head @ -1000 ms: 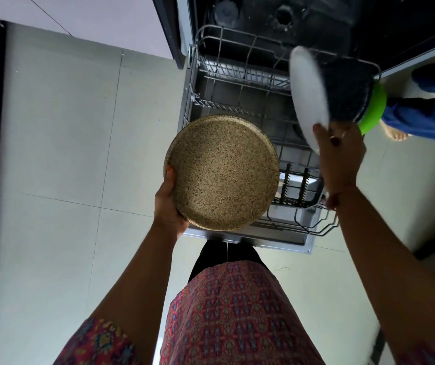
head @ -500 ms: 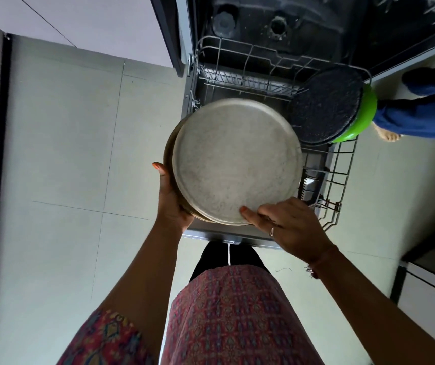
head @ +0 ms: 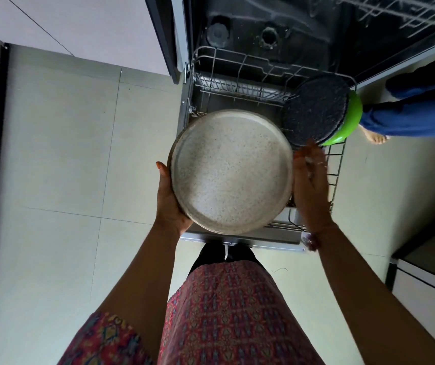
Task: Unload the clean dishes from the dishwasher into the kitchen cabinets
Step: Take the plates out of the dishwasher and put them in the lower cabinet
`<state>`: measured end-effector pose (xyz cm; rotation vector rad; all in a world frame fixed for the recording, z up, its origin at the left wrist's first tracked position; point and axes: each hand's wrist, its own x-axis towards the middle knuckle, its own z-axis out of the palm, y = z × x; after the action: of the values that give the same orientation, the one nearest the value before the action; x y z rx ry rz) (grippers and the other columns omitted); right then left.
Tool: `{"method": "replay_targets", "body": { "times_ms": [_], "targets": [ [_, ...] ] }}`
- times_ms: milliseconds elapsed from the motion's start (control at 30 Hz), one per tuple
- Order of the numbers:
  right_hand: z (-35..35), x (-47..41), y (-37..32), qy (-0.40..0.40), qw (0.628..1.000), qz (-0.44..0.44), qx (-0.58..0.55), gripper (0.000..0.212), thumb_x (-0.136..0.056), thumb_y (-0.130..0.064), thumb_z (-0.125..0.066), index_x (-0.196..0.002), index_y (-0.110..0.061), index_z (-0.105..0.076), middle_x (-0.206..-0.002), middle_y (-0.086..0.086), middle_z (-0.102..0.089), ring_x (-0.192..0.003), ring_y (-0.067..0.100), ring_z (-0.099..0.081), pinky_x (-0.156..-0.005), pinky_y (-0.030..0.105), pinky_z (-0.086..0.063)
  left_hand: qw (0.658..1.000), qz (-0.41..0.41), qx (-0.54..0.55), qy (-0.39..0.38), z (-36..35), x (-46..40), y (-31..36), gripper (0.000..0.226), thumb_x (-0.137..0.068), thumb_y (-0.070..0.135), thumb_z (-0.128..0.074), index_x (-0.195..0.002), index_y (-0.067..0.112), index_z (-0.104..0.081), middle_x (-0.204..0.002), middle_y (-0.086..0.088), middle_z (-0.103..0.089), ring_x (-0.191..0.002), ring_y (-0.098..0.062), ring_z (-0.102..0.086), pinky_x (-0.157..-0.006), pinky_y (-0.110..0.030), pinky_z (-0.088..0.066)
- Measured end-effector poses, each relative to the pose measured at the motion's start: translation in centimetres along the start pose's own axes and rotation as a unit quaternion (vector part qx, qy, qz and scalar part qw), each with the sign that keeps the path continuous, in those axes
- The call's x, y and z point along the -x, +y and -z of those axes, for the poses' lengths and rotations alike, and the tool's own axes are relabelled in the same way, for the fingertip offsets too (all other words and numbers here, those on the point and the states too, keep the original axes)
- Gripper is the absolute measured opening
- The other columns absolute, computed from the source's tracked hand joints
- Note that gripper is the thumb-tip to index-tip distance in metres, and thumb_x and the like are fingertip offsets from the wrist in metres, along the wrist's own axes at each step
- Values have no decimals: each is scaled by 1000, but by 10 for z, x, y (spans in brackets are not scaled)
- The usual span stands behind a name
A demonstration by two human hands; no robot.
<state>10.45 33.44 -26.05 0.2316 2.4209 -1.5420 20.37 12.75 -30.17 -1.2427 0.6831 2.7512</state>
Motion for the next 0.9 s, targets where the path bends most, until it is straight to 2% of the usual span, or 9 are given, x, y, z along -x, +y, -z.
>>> {"method": "replay_targets", "body": {
  "times_ms": [100,200,333,467,600,700,767,833,900],
  "targets": [
    [-16,-11,-1,-26,985,-153,-74,37,-99,-45,-38,-129,-30,-55,-121,-17,-57,-109,-1,-54,-90,18,-47,1000,27,1,1,-7,4,-2,65,-89,69,-26,-119,28,-66,-122,-4,-66,-113,-24,-62,-87,-45,-53],
    [-18,-17,6,-13,980,-189,-58,42,-93,-57,-41,-119,-32,-64,-117,-8,-63,-110,13,-57,-92,37,-47,997,70,16,13,-9,4,1,67,-89,70,-28,-121,24,-65,-123,-8,-65,-113,-27,-61,-89,-47,-51],
    [-16,-27,12,11,983,-173,-68,30,-89,-58,-44,-92,-39,-68,-92,-20,-64,-90,0,-57,-72,24,-44,997,58,-43,32,-19,-1,0,67,-86,69,-34,-129,23,-58,-127,-9,-62,-118,-31,-57,-95,-53,-46],
    [-7,-40,24,-6,983,-159,-93,25,-97,-44,-44,-105,-33,-65,-100,-17,-65,-93,-1,-57,-74,19,-46,992,17,-115,54,-33,-7,-16,42,-95,55,-37,-105,32,-71,-110,-2,-71,-103,-23,-67,-76,-44,-56],
    [11,-72,37,6,971,-182,-158,34,-100,-39,-41,-109,-16,-65,-99,1,-70,-88,13,-66,-72,25,-53,991,4,-114,68,-42,-12,-29,45,-96,55,-35,-103,31,-73,-115,-4,-69,-106,-24,-66,-78,-44,-56],
    [31,-114,58,108,948,-243,-176,17,-95,-20,-51,-111,-17,-57,-88,2,-62,-68,11,-59,-53,21,-43,992,-14,-104,67,-47,-15,-39,46,-97,51,-33,-103,30,-74,-115,-4,-69,-107,-24,-65,-81,-44,-56],
    [42,-141,72,141,939,-255,-181,23,-93,-6,-51,-114,-17,-52,-82,3,-53,-58,9,-48,-49,21,-34,992,-24,-95,80,-49,-18,-46,46,-98,49,-33,-102,29,-74,-115,-3,-69,-108,-24,-64,-84,-46,-54],
    [51,-160,89,130,936,-276,-176,28,-93,-4,-51,-113,-22,-43,-77,2,-48,-51,8,-42,-44,18,-31,993,-32,-78,87,-51,-22,-54,46,-99,48,-32,-104,27,-73,-116,-4,-68,-110,-25,-63,-88,-48,-52],
    [53,-175,100,100,938,-293,-158,17,-95,-7,-49,-94,-22,-41,-67,0,-43,-42,4,-39,-40,17,-28,994,-36,-64,83,-52,-28,-61,47,-100,47,-29,-107,27,-72,-115,-3,-68,-110,-25,-63,-89,-48,-53]
  ]
}}
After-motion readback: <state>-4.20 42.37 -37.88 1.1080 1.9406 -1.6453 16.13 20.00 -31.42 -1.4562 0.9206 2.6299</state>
